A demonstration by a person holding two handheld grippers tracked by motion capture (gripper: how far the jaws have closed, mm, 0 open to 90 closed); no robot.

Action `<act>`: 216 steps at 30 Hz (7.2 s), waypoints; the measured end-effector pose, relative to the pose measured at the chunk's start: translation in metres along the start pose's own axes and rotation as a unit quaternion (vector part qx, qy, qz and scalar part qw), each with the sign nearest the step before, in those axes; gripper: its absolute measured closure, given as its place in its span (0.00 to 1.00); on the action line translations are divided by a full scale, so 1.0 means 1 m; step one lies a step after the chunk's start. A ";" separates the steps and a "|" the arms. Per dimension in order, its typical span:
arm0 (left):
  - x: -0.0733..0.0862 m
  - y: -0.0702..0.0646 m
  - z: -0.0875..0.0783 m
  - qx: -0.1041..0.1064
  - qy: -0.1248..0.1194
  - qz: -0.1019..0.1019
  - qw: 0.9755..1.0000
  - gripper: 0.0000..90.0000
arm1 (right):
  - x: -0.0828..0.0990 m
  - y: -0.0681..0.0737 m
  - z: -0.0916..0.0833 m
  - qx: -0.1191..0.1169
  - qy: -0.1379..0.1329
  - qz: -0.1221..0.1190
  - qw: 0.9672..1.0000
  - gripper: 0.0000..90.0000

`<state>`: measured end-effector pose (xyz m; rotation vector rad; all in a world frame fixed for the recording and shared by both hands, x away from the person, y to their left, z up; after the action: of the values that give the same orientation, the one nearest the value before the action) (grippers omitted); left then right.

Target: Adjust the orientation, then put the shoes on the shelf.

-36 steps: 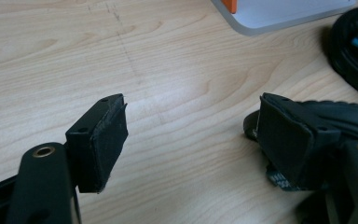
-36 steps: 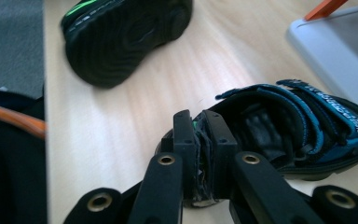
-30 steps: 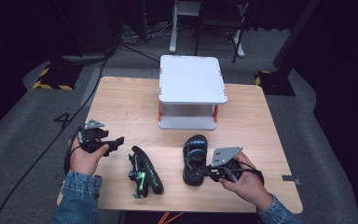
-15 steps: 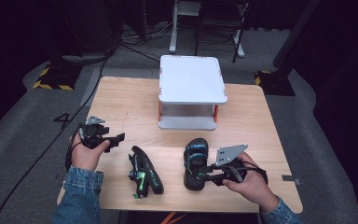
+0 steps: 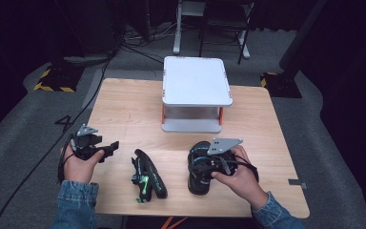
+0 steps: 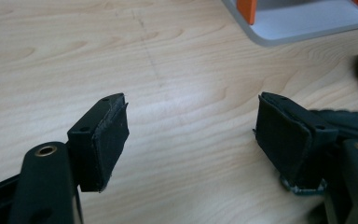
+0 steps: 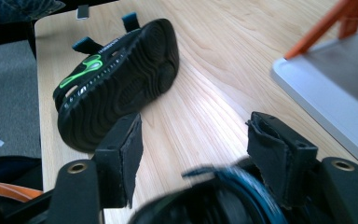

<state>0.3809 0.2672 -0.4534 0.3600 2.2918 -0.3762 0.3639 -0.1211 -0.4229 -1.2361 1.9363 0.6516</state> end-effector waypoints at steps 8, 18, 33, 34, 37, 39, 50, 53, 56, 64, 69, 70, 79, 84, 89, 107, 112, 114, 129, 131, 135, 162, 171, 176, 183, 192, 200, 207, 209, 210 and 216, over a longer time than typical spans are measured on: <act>0.019 0.000 -0.011 -0.010 0.009 0.001 1.000 0.31 | -0.020 0.018 0.032 -0.030 0.022 -0.028 0.999 0.37; 0.034 0.001 -0.018 -0.008 0.026 0.009 1.000 0.30 | -0.038 0.048 0.076 -0.059 0.048 -0.060 0.995 0.38; 0.030 -0.001 -0.013 0.000 0.028 0.022 0.999 0.29 | -0.060 0.085 0.114 -0.086 0.054 -0.120 0.988 0.55; 0.030 -0.001 -0.013 0.000 0.028 0.022 0.999 0.29 | -0.061 0.087 0.117 -0.087 0.057 -0.124 0.987 0.58; 0.030 -0.001 -0.014 0.000 0.025 0.018 1.000 0.29 | -0.059 0.090 0.125 -0.094 0.071 -0.137 0.984 0.73; 0.030 0.000 -0.014 0.001 0.026 0.017 1.000 0.29 | -0.058 0.090 0.126 -0.086 0.074 -0.146 0.983 0.80; 0.026 0.000 -0.011 0.002 0.025 0.021 0.999 0.29 | -0.060 0.075 0.099 -0.056 0.058 -0.140 0.987 0.82; 0.025 -0.002 -0.007 0.003 0.027 0.021 0.999 0.29 | -0.057 0.064 0.087 -0.041 0.053 -0.126 0.990 0.82; 0.023 -0.005 -0.003 0.008 0.031 0.026 0.999 0.29 | -0.053 0.051 0.077 -0.026 0.057 -0.112 0.992 0.82; 0.018 -0.007 0.003 0.011 0.032 0.033 0.999 0.29 | -0.037 0.018 0.063 0.008 0.083 -0.067 0.994 0.82; 0.016 -0.009 0.006 0.013 0.033 0.030 0.999 0.29 | -0.022 0.001 0.060 0.034 0.113 -0.041 0.992 0.82; 0.016 -0.009 0.006 0.014 0.034 0.027 0.999 0.29 | -0.019 -0.001 0.061 0.035 0.118 -0.037 0.992 0.82; 0.013 -0.011 0.009 0.018 0.033 0.030 0.999 0.29 | -0.015 -0.008 0.060 0.048 0.116 -0.025 0.992 0.61; 0.014 -0.011 0.009 0.017 0.036 0.030 0.999 0.29 | -0.029 0.002 0.061 0.040 0.083 -0.062 0.994 0.51; 0.016 -0.010 0.007 0.016 0.032 0.029 0.999 0.29 | -0.034 0.008 0.079 0.042 0.103 -0.098 0.989 0.54; 0.017 -0.007 0.006 0.014 0.034 0.024 0.999 0.29 | -0.045 0.013 0.074 0.056 0.064 -0.101 0.991 0.82; 0.014 -0.008 0.010 0.018 0.033 0.028 0.999 0.29 | -0.055 0.010 0.050 0.071 0.034 -0.094 0.992 0.82; 0.012 -0.009 0.013 0.019 0.034 0.029 0.999 0.29 | -0.057 0.008 0.038 0.079 0.022 -0.089 0.993 0.82; -0.004 -0.019 0.035 0.035 0.042 0.047 0.997 0.29 | -0.030 -0.031 -0.061 0.161 -0.027 -0.017 0.986 0.82; -0.005 -0.022 0.037 0.040 0.040 0.047 0.997 0.28 | -0.025 -0.038 -0.071 0.172 -0.027 -0.009 0.985 0.82; -0.008 -0.023 0.038 0.041 0.039 0.048 0.997 0.28 | -0.015 -0.050 -0.082 0.189 -0.025 0.011 0.982 0.82; -0.016 -0.028 0.048 0.052 0.038 0.052 0.997 0.27 | 0.061 -0.068 -0.048 0.198 0.118 0.063 0.971 0.80; -0.019 -0.031 0.052 0.055 0.042 0.057 0.996 0.27 | 0.061 -0.060 -0.044 0.160 0.099 0.056 0.981 0.79; -0.021 -0.032 0.054 0.055 0.043 0.060 0.996 0.27 | 0.062 -0.057 -0.047 0.145 0.111 0.050 0.982 0.79; -0.024 -0.035 0.058 0.061 0.045 0.061 0.995 0.27 | 0.066 -0.049 -0.054 0.119 0.110 0.056 0.985 0.78; -0.026 -0.036 0.061 0.062 0.046 0.067 0.995 0.27 | 0.073 -0.049 -0.054 0.111 0.118 0.072 0.984 0.76; -0.027 -0.037 0.063 0.063 0.049 0.069 0.994 0.27 | 0.067 -0.044 -0.062 0.108 0.109 0.091 0.984 0.49; -0.026 -0.037 0.061 0.059 0.049 0.067 0.995 0.27 | 0.053 -0.028 -0.071 0.069 0.055 0.142 0.986 0.53; -0.025 -0.037 0.061 0.059 0.050 0.068 0.995 0.27 | 0.053 -0.025 -0.067 0.063 0.059 0.144 0.986 0.53; -0.025 -0.037 0.061 0.059 0.050 0.067 0.995 0.27 | 0.053 -0.025 -0.067 0.063 0.059 0.144 0.986 0.53; -0.024 -0.036 0.060 0.060 0.049 0.068 0.995 0.27 | 0.057 -0.015 -0.049 0.037 0.075 0.206 0.975 0.52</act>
<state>0.4229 0.2080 -0.4699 0.6040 2.3296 -0.4372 0.3471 -0.1941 -0.4391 -0.8606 2.3503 0.7004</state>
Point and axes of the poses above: each handheld gripper's, and its own axes: z roughly forward along the jaws, x roughly out of its underside, y roughly to its left, the point moved 3 cm from there along z, roughly forward along the jaws, and after that the axes turned 2 degrees about z, right-handed, at the moved point
